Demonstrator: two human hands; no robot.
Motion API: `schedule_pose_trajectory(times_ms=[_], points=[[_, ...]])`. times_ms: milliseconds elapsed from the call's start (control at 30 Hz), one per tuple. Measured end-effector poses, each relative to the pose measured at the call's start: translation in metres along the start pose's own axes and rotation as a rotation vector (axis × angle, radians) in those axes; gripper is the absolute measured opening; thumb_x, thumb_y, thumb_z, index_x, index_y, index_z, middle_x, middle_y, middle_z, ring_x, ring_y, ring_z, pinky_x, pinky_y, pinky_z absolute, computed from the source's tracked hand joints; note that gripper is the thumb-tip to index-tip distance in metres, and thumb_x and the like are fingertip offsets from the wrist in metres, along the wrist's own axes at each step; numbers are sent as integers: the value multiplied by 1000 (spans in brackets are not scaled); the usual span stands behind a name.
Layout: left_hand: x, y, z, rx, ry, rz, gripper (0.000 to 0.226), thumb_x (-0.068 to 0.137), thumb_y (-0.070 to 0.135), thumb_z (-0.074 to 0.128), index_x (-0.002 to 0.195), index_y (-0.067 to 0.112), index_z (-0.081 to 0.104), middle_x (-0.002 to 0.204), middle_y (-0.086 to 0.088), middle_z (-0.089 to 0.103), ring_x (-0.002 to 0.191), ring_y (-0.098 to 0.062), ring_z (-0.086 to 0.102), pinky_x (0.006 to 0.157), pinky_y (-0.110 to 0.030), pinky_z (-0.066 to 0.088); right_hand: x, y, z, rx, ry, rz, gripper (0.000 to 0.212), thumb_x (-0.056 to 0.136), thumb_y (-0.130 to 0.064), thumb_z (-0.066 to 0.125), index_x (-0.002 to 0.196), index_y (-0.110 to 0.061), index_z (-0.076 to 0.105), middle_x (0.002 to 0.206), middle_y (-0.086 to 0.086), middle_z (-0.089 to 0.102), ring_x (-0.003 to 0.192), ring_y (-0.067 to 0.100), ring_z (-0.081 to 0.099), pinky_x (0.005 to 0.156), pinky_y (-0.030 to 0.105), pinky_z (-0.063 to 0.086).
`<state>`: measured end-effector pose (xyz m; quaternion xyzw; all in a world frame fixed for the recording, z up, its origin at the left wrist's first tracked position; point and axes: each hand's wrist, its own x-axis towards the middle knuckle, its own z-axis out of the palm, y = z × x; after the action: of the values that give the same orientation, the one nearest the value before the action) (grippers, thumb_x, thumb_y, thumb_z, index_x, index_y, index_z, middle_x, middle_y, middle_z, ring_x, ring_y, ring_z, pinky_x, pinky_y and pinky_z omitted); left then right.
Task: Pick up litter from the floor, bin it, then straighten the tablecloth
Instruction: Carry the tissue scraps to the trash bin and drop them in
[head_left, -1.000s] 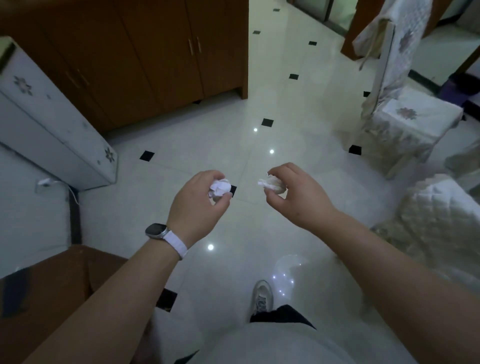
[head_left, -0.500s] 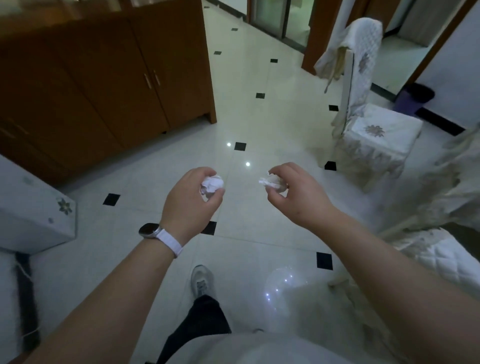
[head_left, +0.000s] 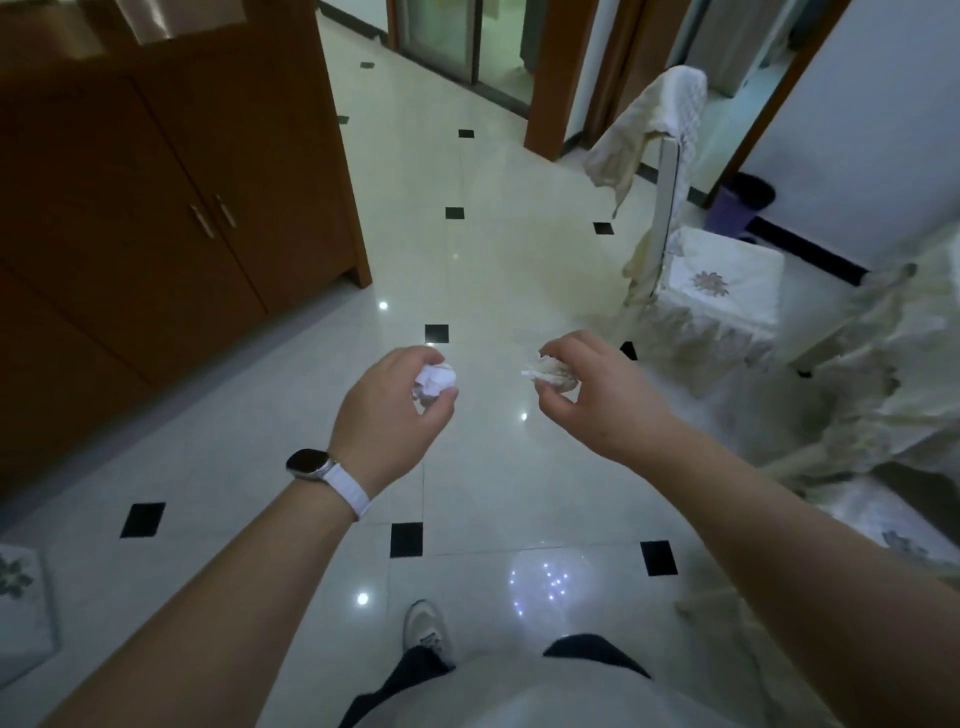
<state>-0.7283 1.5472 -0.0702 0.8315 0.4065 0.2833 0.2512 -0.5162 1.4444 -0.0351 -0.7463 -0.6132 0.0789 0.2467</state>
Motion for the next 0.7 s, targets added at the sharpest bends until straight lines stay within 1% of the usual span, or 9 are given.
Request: schedule_pose_trajectory(times_ms=[100, 200, 267, 333, 400, 533, 633, 700], points=[[38, -21, -8, -31, -21, 8, 27, 85, 29, 66, 111, 22, 61, 98, 17, 54, 85, -2, 51, 69, -14, 38, 33, -11, 7, 3, 22, 16, 26, 86, -23, 66, 110, -14, 63, 107, -2, 60, 90, 19, 57, 75, 37, 50], [73, -37, -9, -38, -29, 42, 25, 85, 29, 66, 109, 24, 61, 96, 17, 54, 84, 1, 49, 70, -9, 36, 64, -10, 10, -2, 19, 50, 28, 86, -23, 66, 112, -13, 63, 108, -1, 60, 93, 20, 57, 77, 38, 50], [96, -45, -4, -42, -45, 50, 25, 85, 29, 67, 109, 23, 61, 96, 17, 54, 84, 1, 49, 69, -10, 35, 84, -6, 13, -6, 45, 69, 29, 85, -22, 66, 112, -12, 63, 107, 1, 60, 92, 21, 57, 77, 37, 48], [120, -52, 3, -48, -73, 53, 26, 85, 29, 66, 110, 22, 62, 98, 16, 55, 85, -1, 51, 70, -14, 37, 102, 2, 16, -6, 58, 87, 28, 85, -21, 66, 112, -12, 64, 106, 1, 61, 91, 20, 57, 77, 34, 47], [143, -58, 12, -56, -93, 64, 26, 86, 30, 66, 110, 22, 62, 98, 15, 56, 86, -2, 51, 70, -13, 38, 121, 13, 21, 4, 62, 108, 28, 85, -21, 66, 112, -13, 64, 107, 0, 61, 91, 19, 57, 76, 32, 47], [202, -71, 30, -69, -110, 40, 22, 85, 30, 67, 105, 25, 61, 95, 15, 58, 82, -1, 51, 69, -14, 39, 171, 45, 36, 39, 61, 152, 27, 85, -22, 66, 111, -14, 63, 106, -2, 60, 91, 18, 57, 76, 33, 48], [258, -77, 43, -109, -93, -24, 21, 84, 30, 68, 104, 26, 61, 95, 11, 61, 84, -6, 56, 70, -22, 44, 217, 74, 44, 78, 84, 164, 26, 84, -22, 66, 109, -15, 64, 103, -3, 61, 89, 18, 57, 74, 35, 50], [296, -77, 52, -106, -99, -30, 20, 84, 29, 69, 103, 26, 61, 94, 11, 61, 84, -8, 57, 71, -27, 48, 251, 95, 44, 96, 92, 189, 26, 84, -23, 66, 109, -17, 63, 104, -4, 60, 89, 17, 57, 74, 36, 51]])
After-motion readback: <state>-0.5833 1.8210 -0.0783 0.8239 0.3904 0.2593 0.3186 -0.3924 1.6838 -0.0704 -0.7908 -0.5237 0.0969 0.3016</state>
